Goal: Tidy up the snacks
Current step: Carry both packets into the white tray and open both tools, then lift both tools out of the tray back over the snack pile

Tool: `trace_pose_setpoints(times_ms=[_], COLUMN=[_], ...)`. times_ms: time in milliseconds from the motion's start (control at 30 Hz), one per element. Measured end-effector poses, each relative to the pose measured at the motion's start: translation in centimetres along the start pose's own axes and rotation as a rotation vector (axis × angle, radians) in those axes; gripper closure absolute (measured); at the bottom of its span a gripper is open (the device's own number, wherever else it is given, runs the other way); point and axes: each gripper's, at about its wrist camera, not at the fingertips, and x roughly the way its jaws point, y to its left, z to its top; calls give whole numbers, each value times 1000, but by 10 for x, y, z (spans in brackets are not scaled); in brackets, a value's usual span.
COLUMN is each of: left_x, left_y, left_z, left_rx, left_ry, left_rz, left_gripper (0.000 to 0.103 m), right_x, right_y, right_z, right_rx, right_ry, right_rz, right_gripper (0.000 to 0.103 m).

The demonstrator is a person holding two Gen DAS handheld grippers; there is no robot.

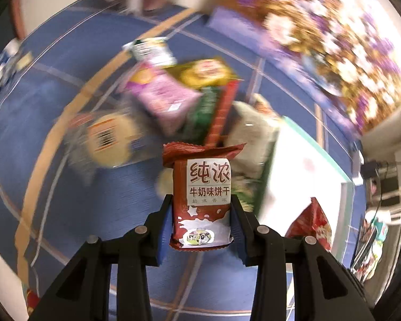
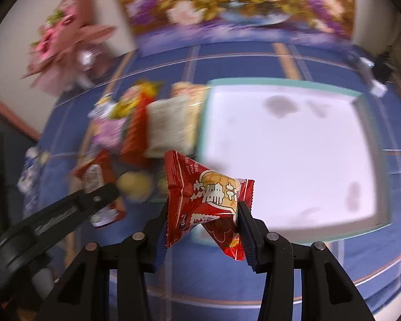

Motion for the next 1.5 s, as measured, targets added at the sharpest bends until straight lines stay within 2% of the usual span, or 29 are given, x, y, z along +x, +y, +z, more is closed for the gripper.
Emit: trace_pose_setpoints(times_ms=[167,300,567,800,933,1000,1033,1067,1167,1200,1267,1333,1500], left_x=[16,36,77,103,105,102,100,97,88,84,77,69,53], left_y=[-54,-88,-137,-165,-172,-172,-171,-169,-162,-158,-149,-139,-113], left_z=[11,23,35,40,42,42,42,42,42,42,41,39,36], left_rx=[127,191,279,331,338,333,326,317,292,281,254,234,189], left_ry=[-21,-21,-3,20,14,9,6,2,-9,-13,-30,-51,-95], left_rz=[2,-20,-24,-2,2,5,5,0,-7,-4,1,5,60], left_gripper=[62,62,62,61,61,53,41,36,35,34,24,18,17], right_x=[4,4,21,30,34,35,35,35,33,31,27,22,15], right_y=[-41,-71,-125,-145,-147,-147,-147,-147,-148,-148,-148,-148,-145], right_z=[19,33,60,69,72,72,71,70,69,68,66,62,52], right_rx=[108,167,279,304,299,296,294,295,292,287,279,275,273], right_ry=[-10,-40,-67,-74,-72,-66,-63,-62,-59,-60,-70,-78,-77], right_rz=[-3,-51,-108,-150,-164,-164,-161,-157,-148,-143,-146,-151,-137], right_gripper=[54,54,54,53,52,51,51,51,47,44,40,29,21])
